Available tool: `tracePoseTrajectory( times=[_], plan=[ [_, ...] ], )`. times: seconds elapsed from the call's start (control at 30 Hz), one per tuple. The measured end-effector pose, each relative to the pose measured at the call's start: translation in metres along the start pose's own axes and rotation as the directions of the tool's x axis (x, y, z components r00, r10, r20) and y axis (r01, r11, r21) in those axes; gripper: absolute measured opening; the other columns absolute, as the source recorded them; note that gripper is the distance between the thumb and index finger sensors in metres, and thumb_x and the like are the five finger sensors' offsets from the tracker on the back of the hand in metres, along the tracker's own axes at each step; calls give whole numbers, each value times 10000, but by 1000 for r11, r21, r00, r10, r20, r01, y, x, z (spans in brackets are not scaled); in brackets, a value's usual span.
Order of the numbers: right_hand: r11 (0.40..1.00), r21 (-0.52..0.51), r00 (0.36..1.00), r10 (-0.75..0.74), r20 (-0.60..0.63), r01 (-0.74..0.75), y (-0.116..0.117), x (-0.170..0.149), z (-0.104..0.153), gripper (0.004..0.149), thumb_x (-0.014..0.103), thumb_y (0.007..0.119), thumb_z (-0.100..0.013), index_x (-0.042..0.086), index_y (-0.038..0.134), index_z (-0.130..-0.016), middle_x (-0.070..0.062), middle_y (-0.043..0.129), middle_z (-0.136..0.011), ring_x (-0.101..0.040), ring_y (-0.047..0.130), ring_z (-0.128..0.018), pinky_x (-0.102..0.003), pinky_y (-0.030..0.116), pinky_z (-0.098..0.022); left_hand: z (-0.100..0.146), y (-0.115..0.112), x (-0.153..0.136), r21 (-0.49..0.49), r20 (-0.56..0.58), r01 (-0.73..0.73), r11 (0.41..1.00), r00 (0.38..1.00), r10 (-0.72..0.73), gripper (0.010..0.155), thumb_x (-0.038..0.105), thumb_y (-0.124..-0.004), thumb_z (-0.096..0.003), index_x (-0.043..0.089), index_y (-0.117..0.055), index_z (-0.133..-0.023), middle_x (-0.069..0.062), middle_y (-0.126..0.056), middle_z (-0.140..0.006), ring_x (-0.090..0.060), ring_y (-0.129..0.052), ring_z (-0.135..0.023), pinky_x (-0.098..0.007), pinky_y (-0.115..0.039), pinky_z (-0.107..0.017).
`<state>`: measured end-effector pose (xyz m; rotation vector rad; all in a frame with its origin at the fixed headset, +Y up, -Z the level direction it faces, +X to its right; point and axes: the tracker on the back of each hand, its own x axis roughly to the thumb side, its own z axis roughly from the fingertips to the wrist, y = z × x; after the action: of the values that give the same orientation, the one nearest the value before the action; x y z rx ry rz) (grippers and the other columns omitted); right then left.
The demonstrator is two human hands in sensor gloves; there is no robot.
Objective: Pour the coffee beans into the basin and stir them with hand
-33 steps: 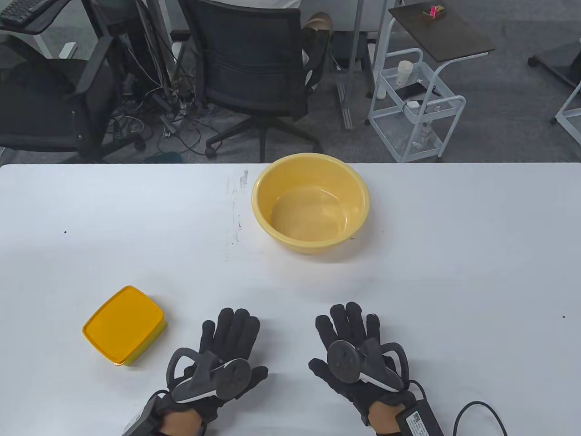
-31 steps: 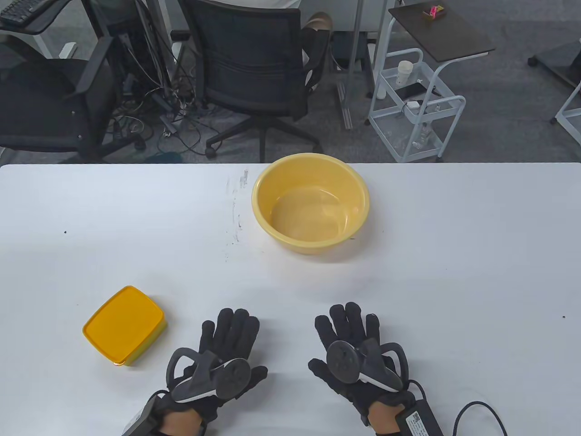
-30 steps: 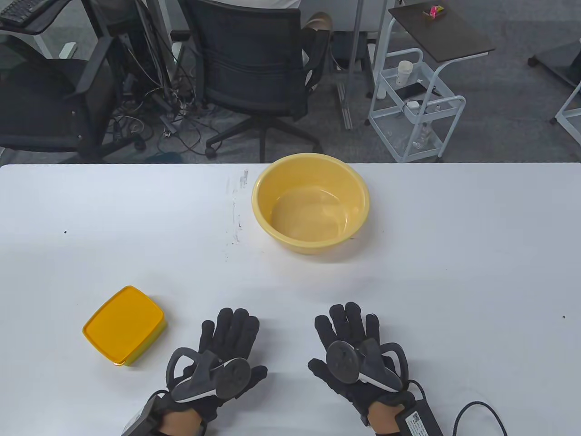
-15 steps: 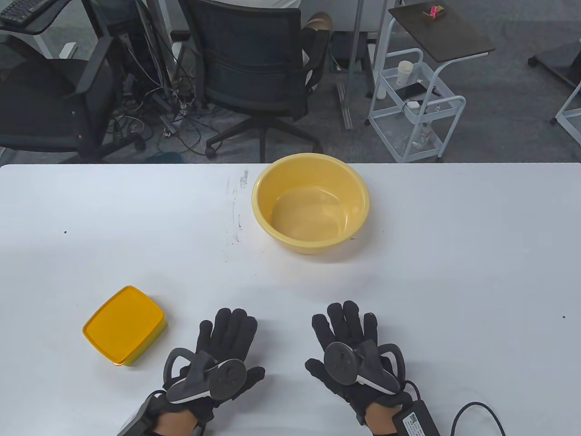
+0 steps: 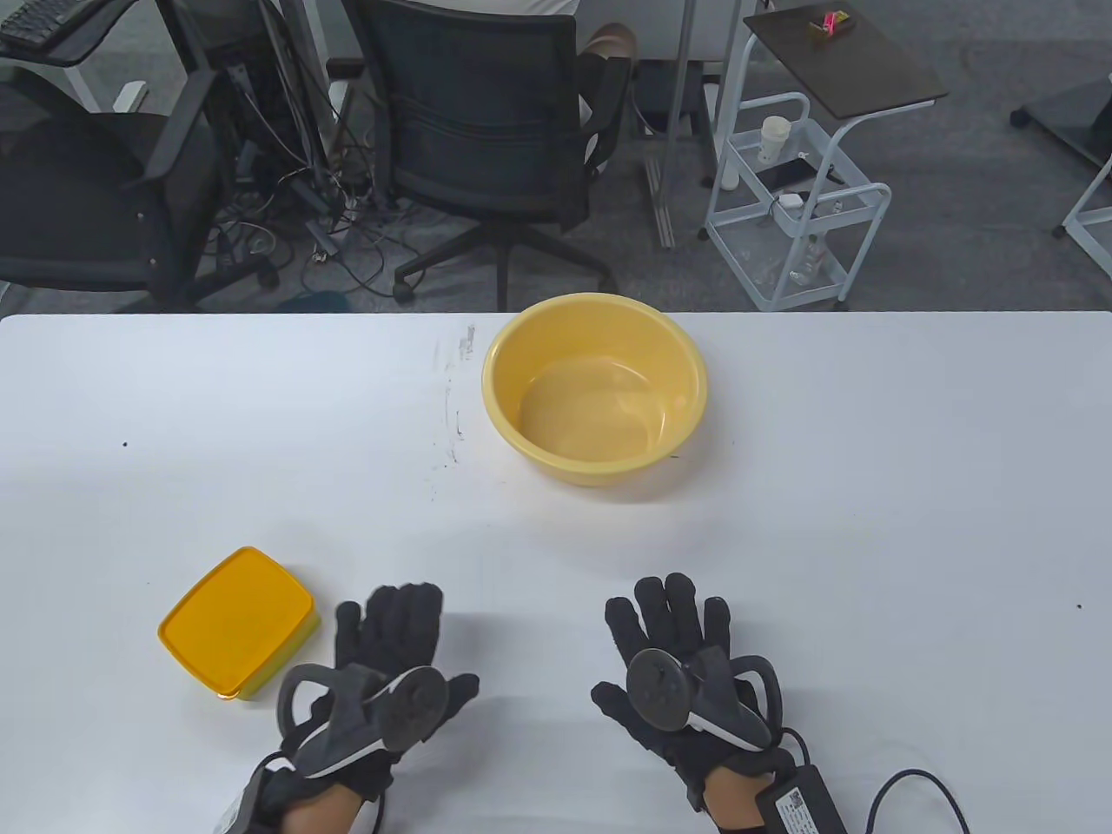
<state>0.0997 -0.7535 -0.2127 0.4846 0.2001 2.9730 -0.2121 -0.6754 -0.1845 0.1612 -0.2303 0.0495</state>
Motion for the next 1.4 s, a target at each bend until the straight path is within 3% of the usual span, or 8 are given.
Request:
tracePoseTrajectory(
  times=[0.07, 0.17, 0.27, 0.37, 0.7, 0.97, 1.17, 1.4],
  plan=[
    [1000, -9, 1000, -13, 6, 13, -1, -1, 1, 834, 686, 502, -409, 295, 64, -1002, -105, -20, -1061, -403, -72, -1001, -640, 24, -650, 3, 25, -23, 138, -9, -148, 979, 989, 150, 1006, 718, -689, -406, 130, -302, -1125, -231, -438, -1190, -514, -593, -1093, -695, -405, -751],
    [998, -51, 998, -44, 38, 45, -5, 1, 2, 815, 676, 508, -411, 298, 117, -1019, -101, 17, -1074, -403, -47, -1012, -645, 39, -654, -5, 34, -63, -13, -132, -198, 980, 972, 194, 1049, 666, -762, -398, 116, -241, -1124, -260, -181, -1187, -569, -346, -1122, -703, -315, -766],
    [997, -71, 999, -16, 51, 20, -7, 3, 2, 808, 674, 509, -412, 299, 143, -1027, -100, 35, -1082, -404, -38, -1016, -647, 47, -656, -20, 7, -111, -280, -211, 15, 960, 975, -76, 1130, 718, -720, -370, 89, -113, -1086, -299, -62, -1130, -606, -243, -1091, -689, -296, -764],
    [998, -62, 998, -24, 65, 28, -6, 2, 1, 804, 676, 506, -410, 306, 149, -1029, -99, 47, -1087, -407, -27, -1021, -652, 54, -657, -21, -29, -145, -525, -281, -72, 848, 955, -93, 1182, 715, -728, -338, 100, 8, -1028, -305, 69, -1063, -651, -109, -1037, -705, -226, -751],
    [998, -13, 997, -55, 52, 56, 0, -6, -5, 791, 668, 512, -412, 322, 146, -1022, -104, 51, -1084, -417, 7, -1031, -663, 84, -663, -25, -59, -182, -632, -375, -207, 747, 925, -61, 1208, 730, -782, -299, 217, 68, -987, -329, -13, -1103, -653, -229, -1070, -749, -267, -733],
    [998, 6, 998, -59, 37, 59, 0, -8, -6, 785, 660, 517, -414, 322, 153, -1022, -107, 51, -1081, -422, 19, -1032, -663, 93, -665, -32, -59, -146, -525, -246, -164, 835, 969, 36, 1182, 737, -780, -348, 247, 41, -1042, -422, -130, -1101, -639, -421, -1029, -782, -367, -694],
    [996, 34, 997, -82, 4, 82, 2, -15, -6, 783, 658, 517, -416, 315, 168, -1028, -112, 56, -1082, -427, 20, -1029, -663, 94, -664, -53, -25, -46, -362, 133, -44, 931, 986, 98, 1174, 744, -773, -341, 249, 20, -1051, -413, -135, -1111, -627, -432, -1039, -776, -375, -702],
    [999, -3, 998, -54, -36, 54, -1, -17, -3, 757, 627, 529, -426, 309, 202, -1030, -114, 79, -1081, -426, 34, -1028, -657, 96, -664, -67, -44, 55, -458, 381, 31, 888, 910, 165, 1174, 741, -780, -334, 265, 17, -1052, -390, -139, -1133, -615, -430, -1060, -767, -362, -721]
  ],
)
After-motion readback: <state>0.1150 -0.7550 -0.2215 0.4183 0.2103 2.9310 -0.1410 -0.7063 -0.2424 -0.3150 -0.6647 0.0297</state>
